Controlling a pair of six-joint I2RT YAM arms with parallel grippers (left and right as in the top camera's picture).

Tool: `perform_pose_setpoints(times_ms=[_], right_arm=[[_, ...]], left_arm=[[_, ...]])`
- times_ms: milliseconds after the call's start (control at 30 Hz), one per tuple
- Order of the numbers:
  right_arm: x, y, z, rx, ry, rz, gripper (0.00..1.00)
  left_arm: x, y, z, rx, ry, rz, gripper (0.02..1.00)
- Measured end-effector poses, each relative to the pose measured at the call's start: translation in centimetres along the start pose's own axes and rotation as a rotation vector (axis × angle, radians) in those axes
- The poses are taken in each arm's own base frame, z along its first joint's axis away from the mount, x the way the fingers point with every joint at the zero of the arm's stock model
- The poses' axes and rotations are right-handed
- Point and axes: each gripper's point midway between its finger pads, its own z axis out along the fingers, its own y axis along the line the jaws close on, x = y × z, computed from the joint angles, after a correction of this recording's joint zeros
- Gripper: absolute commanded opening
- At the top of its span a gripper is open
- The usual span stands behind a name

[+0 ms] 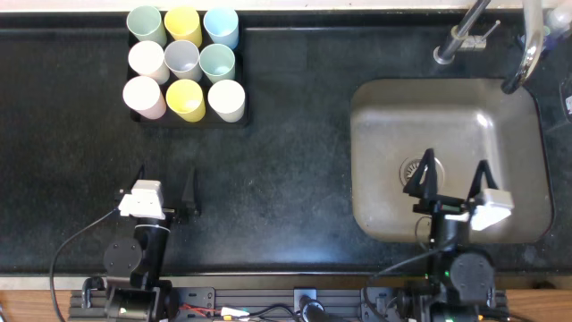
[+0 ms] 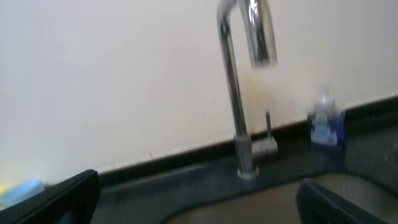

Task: Store Cups

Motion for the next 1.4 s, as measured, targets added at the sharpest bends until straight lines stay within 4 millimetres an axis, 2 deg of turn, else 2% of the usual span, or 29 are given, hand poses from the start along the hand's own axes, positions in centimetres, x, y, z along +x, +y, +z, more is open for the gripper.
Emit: perform_pose_setpoints(times_ms=[100,167,267,1400], right_arm=[[4.1,-1.0,0.3,0.020,0.080,-0.015,0.998],[6.0,-1.4,0.3,0.029,0.133,-0.024,0.998],[5.3,-1.1,0.3,0.013,0.105,-0.018,0.996],[5.5,-0.9,0.3,0.003,0.111,-0.018,0.996]], left_arm=[[0.0,0.0,0.0,0.000,0.000,0.000,1.000],[0.0,0.0,0.0,0.000,0.000,0.000,1.000],[0.0,0.0,0.0,0.000,0.000,0.000,1.000],[0.0,0.0,0.0,0.000,0.000,0.000,0.998]])
